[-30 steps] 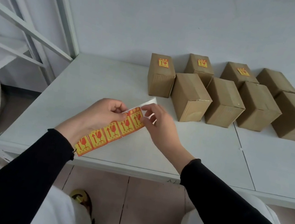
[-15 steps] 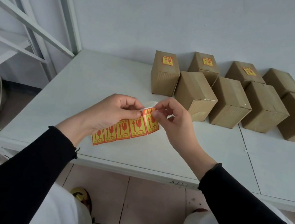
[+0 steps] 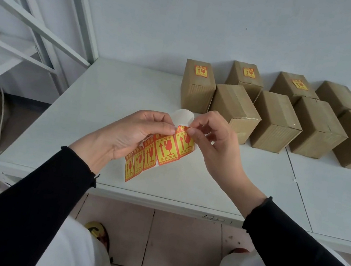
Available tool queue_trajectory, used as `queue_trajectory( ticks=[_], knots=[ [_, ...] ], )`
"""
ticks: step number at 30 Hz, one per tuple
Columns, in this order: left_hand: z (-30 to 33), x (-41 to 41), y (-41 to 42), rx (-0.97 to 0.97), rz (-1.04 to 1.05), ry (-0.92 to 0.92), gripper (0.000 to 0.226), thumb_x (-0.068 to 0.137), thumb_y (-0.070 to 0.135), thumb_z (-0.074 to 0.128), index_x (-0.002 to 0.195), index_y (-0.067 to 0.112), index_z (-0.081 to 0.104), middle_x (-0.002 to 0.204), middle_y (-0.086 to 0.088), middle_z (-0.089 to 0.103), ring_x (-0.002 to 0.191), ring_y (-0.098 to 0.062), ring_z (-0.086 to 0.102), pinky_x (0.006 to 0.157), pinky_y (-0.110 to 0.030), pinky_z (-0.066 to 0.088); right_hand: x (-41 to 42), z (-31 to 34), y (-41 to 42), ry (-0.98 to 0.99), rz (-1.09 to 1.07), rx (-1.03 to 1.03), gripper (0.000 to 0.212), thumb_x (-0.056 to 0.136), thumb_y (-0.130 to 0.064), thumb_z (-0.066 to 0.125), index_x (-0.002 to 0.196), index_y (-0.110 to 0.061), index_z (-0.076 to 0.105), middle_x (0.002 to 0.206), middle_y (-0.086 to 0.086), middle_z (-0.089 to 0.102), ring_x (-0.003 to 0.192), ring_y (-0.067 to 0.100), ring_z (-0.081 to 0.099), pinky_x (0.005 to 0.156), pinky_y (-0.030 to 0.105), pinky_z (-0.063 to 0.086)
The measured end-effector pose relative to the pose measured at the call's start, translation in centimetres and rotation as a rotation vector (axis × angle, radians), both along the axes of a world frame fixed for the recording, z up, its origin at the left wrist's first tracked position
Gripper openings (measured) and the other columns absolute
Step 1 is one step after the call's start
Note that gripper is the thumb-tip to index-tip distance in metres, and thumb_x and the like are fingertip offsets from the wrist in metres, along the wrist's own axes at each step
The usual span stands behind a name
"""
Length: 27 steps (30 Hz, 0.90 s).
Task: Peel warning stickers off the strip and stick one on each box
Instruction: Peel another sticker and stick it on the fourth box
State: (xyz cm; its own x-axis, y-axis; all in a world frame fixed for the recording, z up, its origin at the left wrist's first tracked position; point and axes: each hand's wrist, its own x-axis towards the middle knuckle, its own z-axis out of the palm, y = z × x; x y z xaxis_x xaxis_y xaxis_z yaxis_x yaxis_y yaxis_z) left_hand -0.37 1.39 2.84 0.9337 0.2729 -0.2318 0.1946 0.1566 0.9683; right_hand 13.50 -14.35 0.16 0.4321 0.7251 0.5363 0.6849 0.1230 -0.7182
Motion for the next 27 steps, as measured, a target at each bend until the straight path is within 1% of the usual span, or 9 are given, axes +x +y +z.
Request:
queue_trajectory(
  ticks=[4, 9, 11, 14, 18, 22, 23, 25, 27],
  knots=[
    [0.2, 0.1, -0.1, 0.015, -0.034, -0.025, 0.011, 0.081, 0.017, 0.07, 0.078, 0.009, 0.062, 0.076, -0.009, 0.065, 0.064, -0.016, 0.063, 0.055, -0.027, 0.054, 0.1, 0.1, -0.2, -0.023, 0.002, -0.007, 0.006, 0.094, -0.009, 0.067, 0.09, -0.006, 0.063, 0.09, 0.003, 0.063, 0.078, 0.021, 0.061, 0.061, 0.043, 0.051],
    [0.2, 0.1, 0.3, -0.014, -0.067, -0.013, 0.016, 0.08, 0.014, 0.07, 0.094, 0.008, 0.072, 0.086, -0.009, 0.072, 0.074, -0.016, 0.068, 0.064, -0.025, 0.056, 0.4, 0.4, -0.5, 0.068, 0.088, -0.008, 0.009, 0.095, -0.013, 0.064, 0.09, -0.008, 0.06, 0.087, -0.001, 0.062, 0.075, 0.02, 0.059, 0.06, 0.043, 0.05],
    [0.2, 0.1, 0.3, -0.038, -0.055, -0.01, 0.014, 0.078, 0.013, 0.07, 0.091, 0.012, 0.075, 0.086, -0.008, 0.074, 0.075, -0.015, 0.07, 0.064, -0.024, 0.057, 0.5, 0.5, -0.6, 0.069, 0.109, -0.01, 0.007, 0.095, -0.016, 0.063, 0.09, -0.012, 0.06, 0.088, -0.001, 0.062, 0.076, 0.02, 0.058, 0.06, 0.042, 0.05],
    [0.3, 0.2, 0.2, -0.058, -0.037, 0.0, 0.009, 0.078, 0.013, 0.073, 0.087, 0.014, 0.072, 0.082, -0.006, 0.073, 0.075, -0.015, 0.069, 0.062, -0.023, 0.056, 0.4, 0.8, -0.7, 0.062, 0.136, 0.004, 0.007, 0.095, -0.02, 0.063, 0.09, -0.018, 0.058, 0.09, -0.002, 0.061, 0.079, 0.022, 0.058, 0.062, 0.036, 0.048],
    [0.3, 0.1, 0.3, -0.075, -0.06, 0.008, 0.003, 0.08, 0.014, 0.073, 0.08, 0.017, 0.073, 0.08, -0.004, 0.072, 0.072, -0.013, 0.068, 0.059, -0.022, 0.053, 0.0, 1.4, -0.9, 0.003, 0.141, 0.026, 0.008, 0.095, -0.017, 0.063, 0.09, -0.019, 0.058, 0.091, -0.004, 0.06, 0.081, 0.022, 0.058, 0.065, 0.028, 0.044],
    [0.5, 0.2, 0.5, -0.05, -0.071, 0.009, 0.006, 0.081, 0.017, 0.07, 0.075, 0.015, 0.072, 0.07, 0.0, 0.069, 0.063, -0.01, 0.064, 0.06, -0.021, 0.05, -0.5, 1.9, -1.2, -0.016, 0.144, 0.052, 0.009, 0.095, -0.009, 0.063, 0.088, -0.013, 0.06, 0.09, -0.003, 0.058, 0.079, 0.026, 0.057, 0.061, 0.04, 0.047],
    [0.5, 0.2, 0.7, -0.039, -0.07, 0.013, 0.008, 0.081, 0.018, 0.069, 0.074, 0.015, 0.072, 0.069, 0.0, 0.068, 0.061, -0.01, 0.063, 0.06, -0.02, 0.05, -0.6, 2.0, -1.3, -0.02, 0.152, 0.059, 0.009, 0.095, -0.008, 0.063, 0.088, -0.01, 0.06, 0.09, -0.001, 0.057, 0.078, 0.027, 0.057, 0.06, 0.04, 0.047],
    [0.5, 0.1, 1.1, -0.015, -0.05, 0.019, 0.009, 0.082, 0.019, 0.069, 0.074, 0.016, 0.072, 0.069, 0.001, 0.068, 0.06, -0.009, 0.063, 0.06, -0.019, 0.05, -0.7, 2.2, -1.4, -0.029, 0.161, 0.066, 0.009, 0.095, -0.006, 0.064, 0.087, -0.009, 0.06, 0.09, 0.003, 0.058, 0.078, 0.026, 0.056, 0.061, 0.033, 0.045],
    [0.4, 0.1, 1.6, -0.006, -0.03, 0.024, 0.008, 0.082, 0.021, 0.069, 0.08, 0.014, 0.072, 0.07, 0.0, 0.069, 0.059, -0.009, 0.064, 0.057, -0.019, 0.051, -0.7, 2.0, -1.4, 0.026, 0.172, 0.067, 0.009, 0.095, -0.006, 0.064, 0.088, -0.008, 0.059, 0.09, 0.006, 0.058, 0.077, 0.025, 0.055, 0.062, 0.033, 0.042]
  ],
)
